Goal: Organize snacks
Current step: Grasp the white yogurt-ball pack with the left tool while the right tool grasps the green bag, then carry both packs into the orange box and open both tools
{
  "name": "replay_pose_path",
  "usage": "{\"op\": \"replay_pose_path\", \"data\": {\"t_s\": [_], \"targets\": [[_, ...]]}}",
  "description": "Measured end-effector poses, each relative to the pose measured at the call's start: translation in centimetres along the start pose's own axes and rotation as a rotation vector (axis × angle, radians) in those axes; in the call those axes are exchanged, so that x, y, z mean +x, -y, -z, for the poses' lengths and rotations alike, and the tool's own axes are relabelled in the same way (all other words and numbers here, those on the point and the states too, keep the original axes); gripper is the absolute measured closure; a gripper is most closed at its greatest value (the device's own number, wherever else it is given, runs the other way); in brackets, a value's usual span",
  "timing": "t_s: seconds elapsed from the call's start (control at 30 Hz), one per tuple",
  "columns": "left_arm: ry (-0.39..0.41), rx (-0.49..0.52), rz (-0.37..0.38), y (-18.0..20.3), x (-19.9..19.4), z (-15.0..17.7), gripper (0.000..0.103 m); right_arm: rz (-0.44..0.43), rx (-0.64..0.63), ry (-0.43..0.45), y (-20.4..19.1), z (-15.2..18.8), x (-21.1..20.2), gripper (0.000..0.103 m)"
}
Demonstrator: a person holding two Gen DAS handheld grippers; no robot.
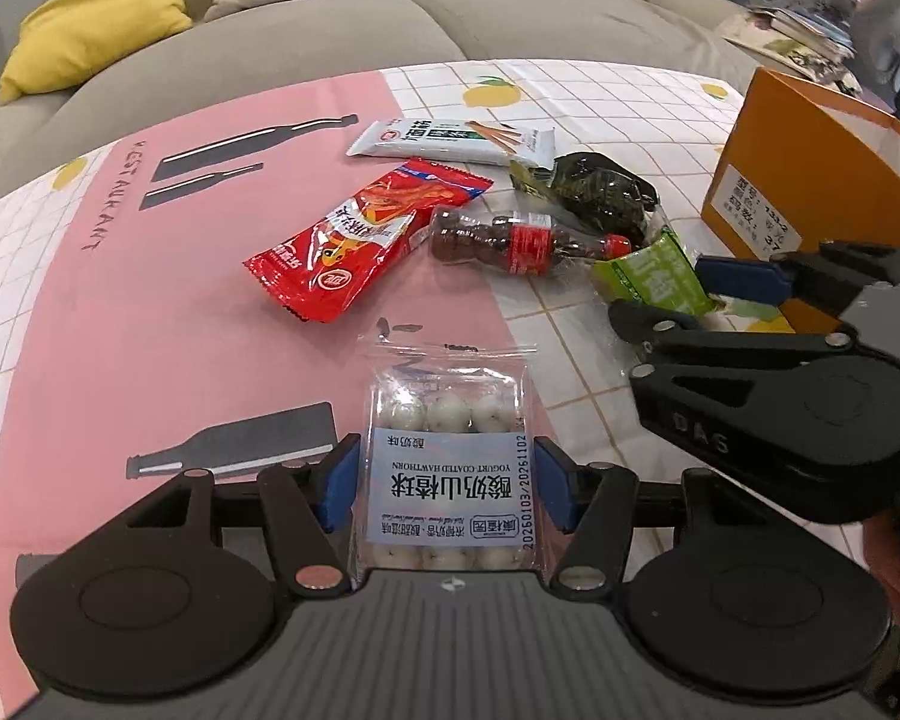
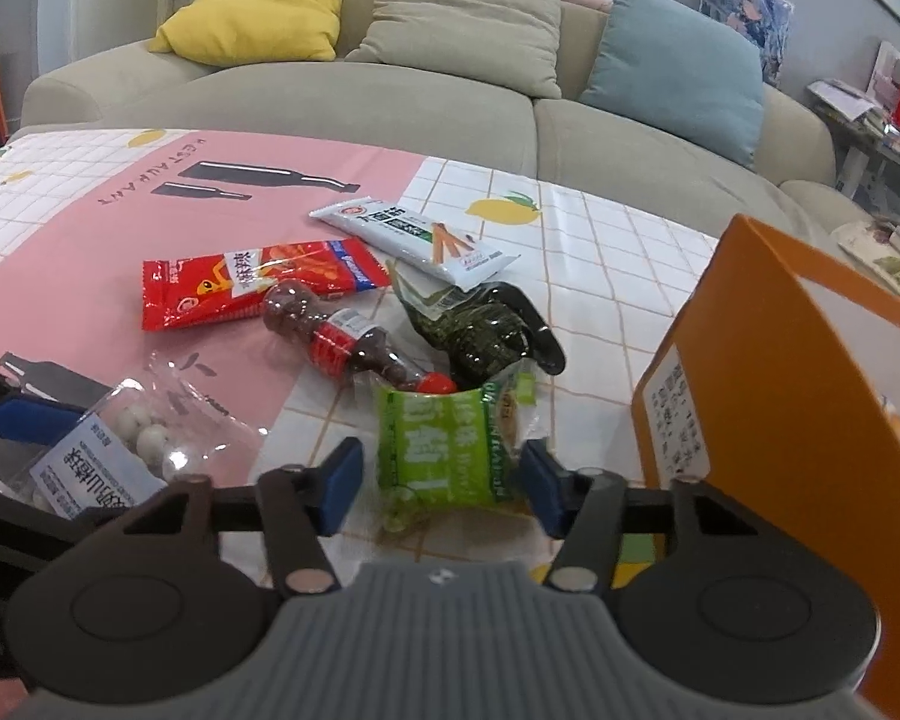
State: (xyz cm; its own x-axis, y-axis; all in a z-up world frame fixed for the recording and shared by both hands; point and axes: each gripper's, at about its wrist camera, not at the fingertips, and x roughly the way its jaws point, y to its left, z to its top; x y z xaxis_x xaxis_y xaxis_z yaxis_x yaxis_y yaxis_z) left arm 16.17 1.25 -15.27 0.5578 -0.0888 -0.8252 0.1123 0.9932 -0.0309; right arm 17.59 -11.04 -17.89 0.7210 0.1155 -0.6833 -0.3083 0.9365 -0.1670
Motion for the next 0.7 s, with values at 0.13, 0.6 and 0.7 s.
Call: {"op": "replay_pose_path", "data": {"t_s": [0.13, 0.6, 0.7], "targets": [[0.003, -0.044, 0.006, 0.0, -0.6, 0.6, 0.038, -0.02, 0.009, -0.016, 0.0, 0.1, -1.0, 0.061], [0.118, -0.169, 0.077, -0.8, -7.1, 2.9, 0.041, -0.158, 0.269, -0.112, 1.6, 1.4, -7.4, 0.065], [0.153, -0.184, 0.097, -0.6, -9.0, 2.6, 0.041, -0.181, 0.312, -0.099, 2.2, 1.6, -9.3, 0.065]]}}
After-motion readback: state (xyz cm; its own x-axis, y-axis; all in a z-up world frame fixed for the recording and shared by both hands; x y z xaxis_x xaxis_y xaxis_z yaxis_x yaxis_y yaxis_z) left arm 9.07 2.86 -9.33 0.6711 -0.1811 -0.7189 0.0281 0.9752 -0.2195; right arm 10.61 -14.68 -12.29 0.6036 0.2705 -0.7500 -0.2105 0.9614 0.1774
